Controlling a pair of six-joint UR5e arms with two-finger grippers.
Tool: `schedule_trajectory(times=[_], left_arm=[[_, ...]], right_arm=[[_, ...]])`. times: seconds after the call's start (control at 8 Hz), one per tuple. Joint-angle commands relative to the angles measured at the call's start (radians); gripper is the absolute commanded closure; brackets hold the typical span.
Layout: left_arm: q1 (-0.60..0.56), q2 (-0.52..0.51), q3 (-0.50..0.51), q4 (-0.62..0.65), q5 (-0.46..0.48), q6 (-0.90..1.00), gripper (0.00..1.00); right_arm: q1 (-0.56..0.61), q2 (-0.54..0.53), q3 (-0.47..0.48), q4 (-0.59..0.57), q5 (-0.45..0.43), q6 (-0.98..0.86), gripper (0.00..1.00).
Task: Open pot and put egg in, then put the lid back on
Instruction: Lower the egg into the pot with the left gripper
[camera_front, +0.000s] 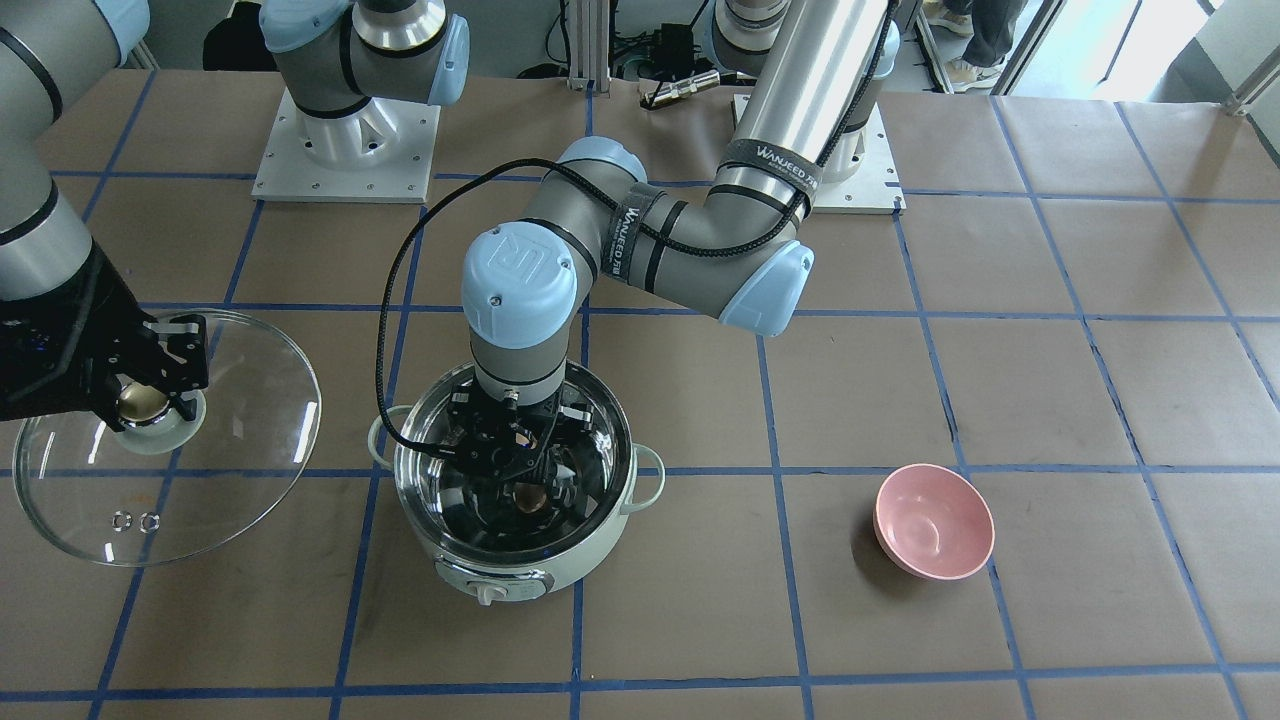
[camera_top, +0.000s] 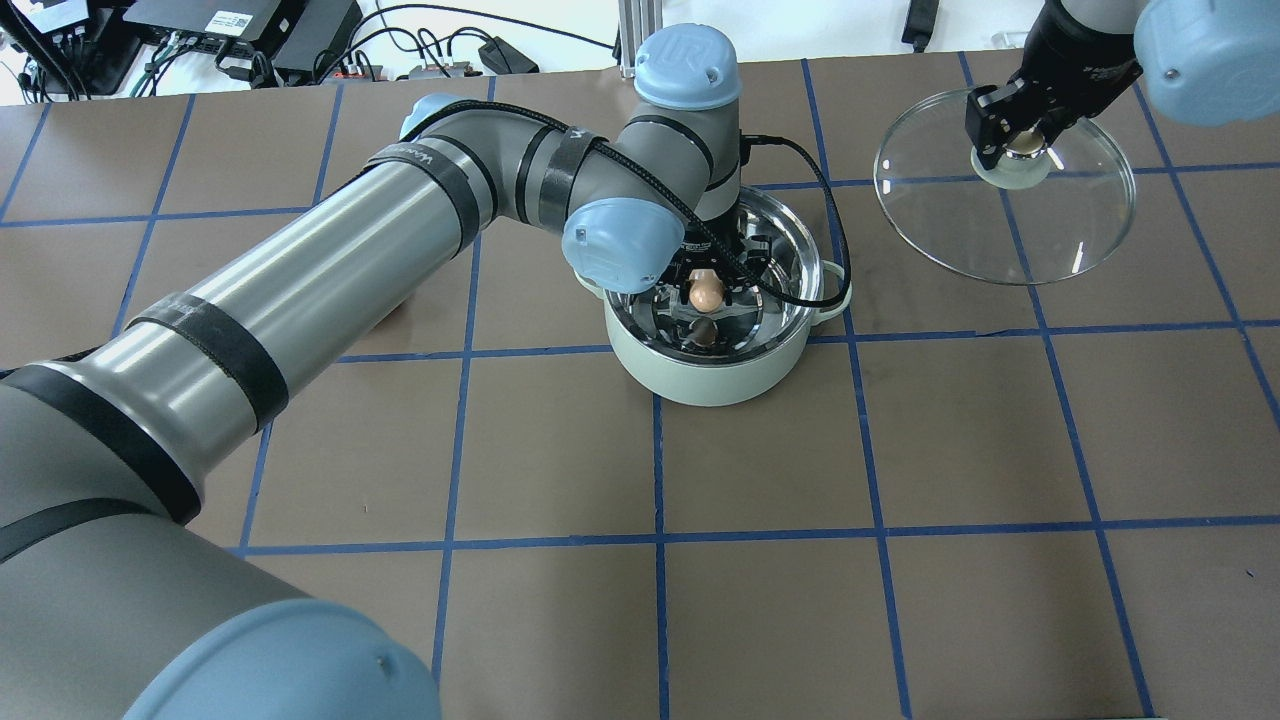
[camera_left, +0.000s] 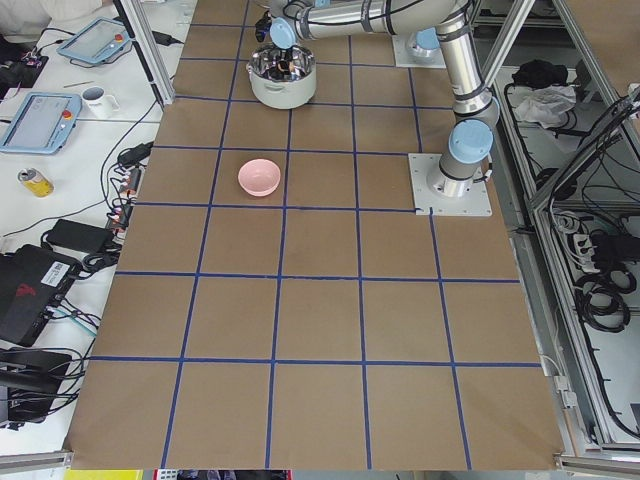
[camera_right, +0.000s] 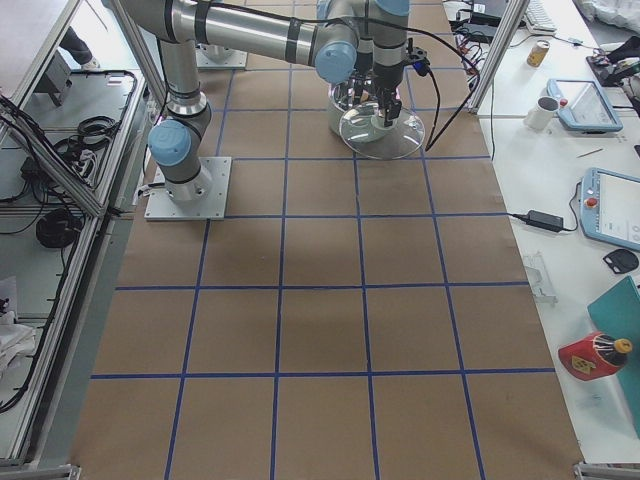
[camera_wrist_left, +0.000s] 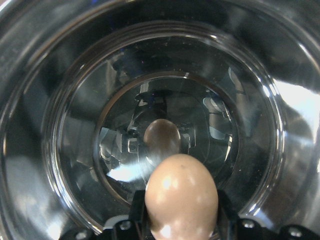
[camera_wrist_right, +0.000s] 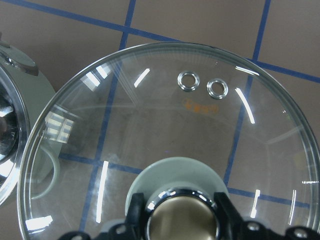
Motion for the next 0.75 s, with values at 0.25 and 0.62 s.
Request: schedule_trajectory(times=[0.25, 0.62], left_arm=[[0.001, -0.021, -0.013, 0.014, 0.001, 0.0, 1.0], [-0.002, -0.037, -0.014, 0.038, -0.001, -0.006, 1.0]], right_arm=[[0.0, 0.004, -0.001, -0.007, 0.016, -0.064, 1.0], [0.0, 0.01, -0.007, -0.007, 0.004, -0.074, 1.0]])
